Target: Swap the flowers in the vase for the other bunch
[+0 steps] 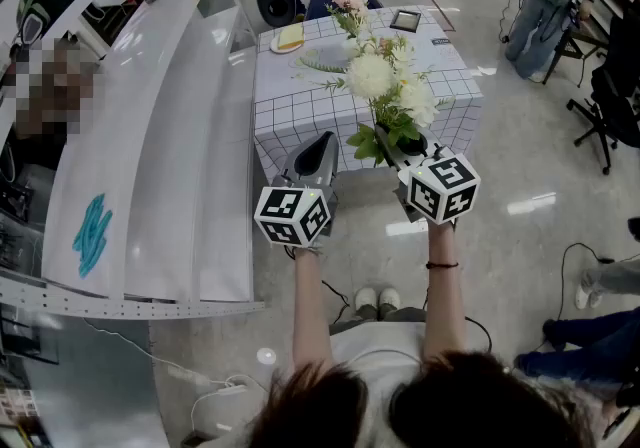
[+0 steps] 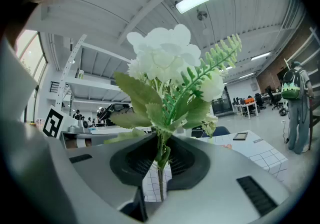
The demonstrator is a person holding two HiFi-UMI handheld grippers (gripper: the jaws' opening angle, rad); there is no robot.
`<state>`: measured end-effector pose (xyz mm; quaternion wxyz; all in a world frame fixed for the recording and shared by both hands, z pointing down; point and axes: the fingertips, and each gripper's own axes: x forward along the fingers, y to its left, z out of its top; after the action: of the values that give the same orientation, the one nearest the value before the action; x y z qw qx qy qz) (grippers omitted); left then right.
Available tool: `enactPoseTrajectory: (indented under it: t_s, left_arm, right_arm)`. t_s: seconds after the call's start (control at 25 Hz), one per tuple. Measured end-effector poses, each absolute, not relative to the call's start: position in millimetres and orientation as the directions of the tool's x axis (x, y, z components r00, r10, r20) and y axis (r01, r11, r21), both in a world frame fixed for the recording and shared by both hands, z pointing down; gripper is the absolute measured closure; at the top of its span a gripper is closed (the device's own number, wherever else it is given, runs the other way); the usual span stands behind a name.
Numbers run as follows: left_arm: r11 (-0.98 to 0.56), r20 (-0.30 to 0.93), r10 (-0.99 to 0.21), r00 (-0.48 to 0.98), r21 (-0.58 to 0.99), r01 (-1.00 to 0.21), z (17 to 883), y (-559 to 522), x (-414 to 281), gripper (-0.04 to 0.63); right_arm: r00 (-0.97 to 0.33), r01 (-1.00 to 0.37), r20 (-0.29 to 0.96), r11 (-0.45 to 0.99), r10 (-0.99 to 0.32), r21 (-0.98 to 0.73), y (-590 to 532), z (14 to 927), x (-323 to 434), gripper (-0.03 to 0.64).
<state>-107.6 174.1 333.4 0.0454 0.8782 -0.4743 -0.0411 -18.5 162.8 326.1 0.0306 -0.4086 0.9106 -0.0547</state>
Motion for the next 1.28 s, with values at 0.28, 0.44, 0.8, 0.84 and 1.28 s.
enactPoseTrajectory:
  t_s: [0.28, 0.44, 0.8, 0.84, 1.28]
  left_arm:
    - [-0.546, -0.024, -0.837, 0.547, 0.118, -0.830, 336.2, 175.9, -102.6, 0.583]
    - [-0.538, -0.025, -0.842, 0.539, 0.118, -0.834, 335.4, 173.8, -102.8, 0.583]
    - [-0.514, -0.026, -0.857, 0.515, 0.133, -0.847, 338.5, 167.2, -90.9, 0.583]
    - [-0.511, -0.027, -0.858, 0.512, 0.135, -0.849, 339.0, 166.8, -88.7, 0.583]
    - [-0.489, -0.007, -0.870, 0.494, 0.152, -0.859, 351.1, 155.2, -71.2, 0.583]
  right_arm:
    - [-0.674, -0.730, -0.018, 0.670, -0.739, -0.133, 163.9, 328.5, -13.8, 0.561]
    - [-0.678, -0.727, -0.014, 0.674, -0.735, -0.132, 161.1, 329.0, -12.2, 0.561]
    - [-0.682, -0.720, -0.026, 0.677, -0.731, -0.152, 155.5, 332.3, 6.2, 0.561]
    - [-0.683, -0.719, -0.026, 0.678, -0.730, -0.155, 154.5, 333.0, 8.7, 0.561]
    - [-0.691, -0.706, -0.027, 0.683, -0.722, -0.186, 140.0, 340.5, 24.9, 0.561]
